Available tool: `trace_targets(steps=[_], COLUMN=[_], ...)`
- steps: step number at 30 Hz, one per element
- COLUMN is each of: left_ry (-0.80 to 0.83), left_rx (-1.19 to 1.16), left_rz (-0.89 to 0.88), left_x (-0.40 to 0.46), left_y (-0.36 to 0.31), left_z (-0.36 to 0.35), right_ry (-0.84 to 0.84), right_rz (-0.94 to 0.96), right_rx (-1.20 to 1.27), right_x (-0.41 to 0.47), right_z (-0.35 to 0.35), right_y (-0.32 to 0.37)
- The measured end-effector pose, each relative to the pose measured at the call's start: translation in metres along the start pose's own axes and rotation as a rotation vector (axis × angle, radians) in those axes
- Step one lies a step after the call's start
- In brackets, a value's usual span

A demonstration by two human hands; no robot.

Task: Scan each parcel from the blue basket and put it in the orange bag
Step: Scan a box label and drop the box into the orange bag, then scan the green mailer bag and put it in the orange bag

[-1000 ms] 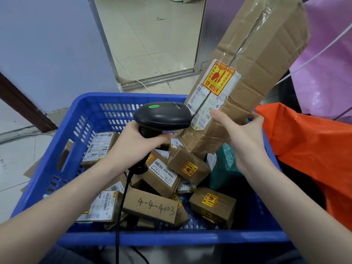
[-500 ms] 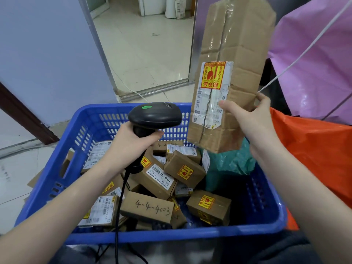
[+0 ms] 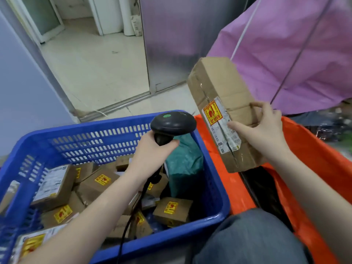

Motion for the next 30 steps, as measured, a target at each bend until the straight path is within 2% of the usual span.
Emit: trace_targets(steps=[8, 15, 23, 30], left_ry=[0.046, 0.056, 0.035, -0.032], left_rx=[0.142, 0.17, 0.14, 0.068], left_rz=[0.033, 0.059, 0.094, 0.107], left_x=[0.008, 0.02, 0.024, 0.018], left_y=[0.035, 0.061, 0.071, 0.062], left_z=[-0.05, -0.057, -0.046, -0.017], right_ry=[0.128, 0.255, 0.27, 0.306], right_rz=[-0.213, -0.308, -0.203, -0.012], right_rx=[-0.231, -0.33, -0.304, -0.196], right_x=[-0.013, -0.022, -0.02, -0.019], right_z=[-0.024, -0.067, -0.084, -0.091], right_y=[-0.089, -0.127, -0.117, -0.066])
Point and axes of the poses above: each hand's wrist, its own x-axis towards the middle knuckle, its own z-axis out of the back of the hand, y = z × x, the point moved 3 cm from there along x, towards the middle knuckle, and after that the axes turned 12 degrees about -x, right-handed, at the moved point
